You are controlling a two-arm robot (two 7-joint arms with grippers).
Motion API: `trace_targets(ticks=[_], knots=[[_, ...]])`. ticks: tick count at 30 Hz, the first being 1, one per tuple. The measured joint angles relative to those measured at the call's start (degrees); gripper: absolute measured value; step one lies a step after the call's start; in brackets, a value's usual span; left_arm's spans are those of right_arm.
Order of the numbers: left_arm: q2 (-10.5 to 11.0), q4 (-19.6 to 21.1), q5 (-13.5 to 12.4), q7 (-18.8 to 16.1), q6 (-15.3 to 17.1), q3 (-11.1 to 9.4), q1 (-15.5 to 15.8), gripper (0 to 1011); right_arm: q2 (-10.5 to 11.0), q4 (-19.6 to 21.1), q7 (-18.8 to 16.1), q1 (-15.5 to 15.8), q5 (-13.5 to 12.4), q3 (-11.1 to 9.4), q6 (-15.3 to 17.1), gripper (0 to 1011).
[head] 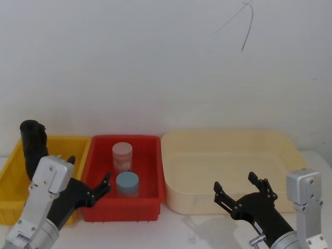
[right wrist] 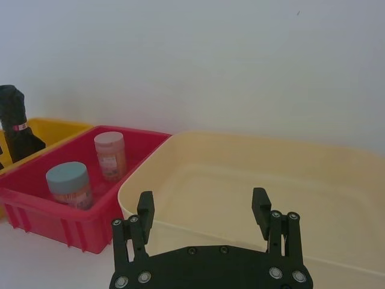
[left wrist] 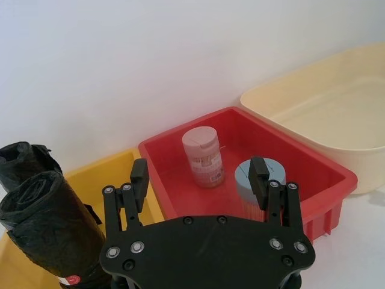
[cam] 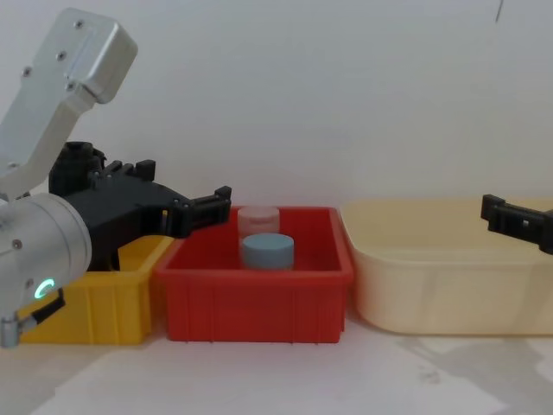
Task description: Pick up the garbage bag with the one hand and transfer it to the other hand.
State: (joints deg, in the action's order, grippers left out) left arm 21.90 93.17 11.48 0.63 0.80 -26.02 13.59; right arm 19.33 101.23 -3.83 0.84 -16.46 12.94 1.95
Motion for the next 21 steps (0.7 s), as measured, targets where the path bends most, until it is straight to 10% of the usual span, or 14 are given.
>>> trace_targets(ticks=[21], knots=[[-0.01,0.0,0.0,0.0,0.0,0.0,0.0,1001,0.0,0.0,0.0,0.0,0.0,0.0,0.0,1001]])
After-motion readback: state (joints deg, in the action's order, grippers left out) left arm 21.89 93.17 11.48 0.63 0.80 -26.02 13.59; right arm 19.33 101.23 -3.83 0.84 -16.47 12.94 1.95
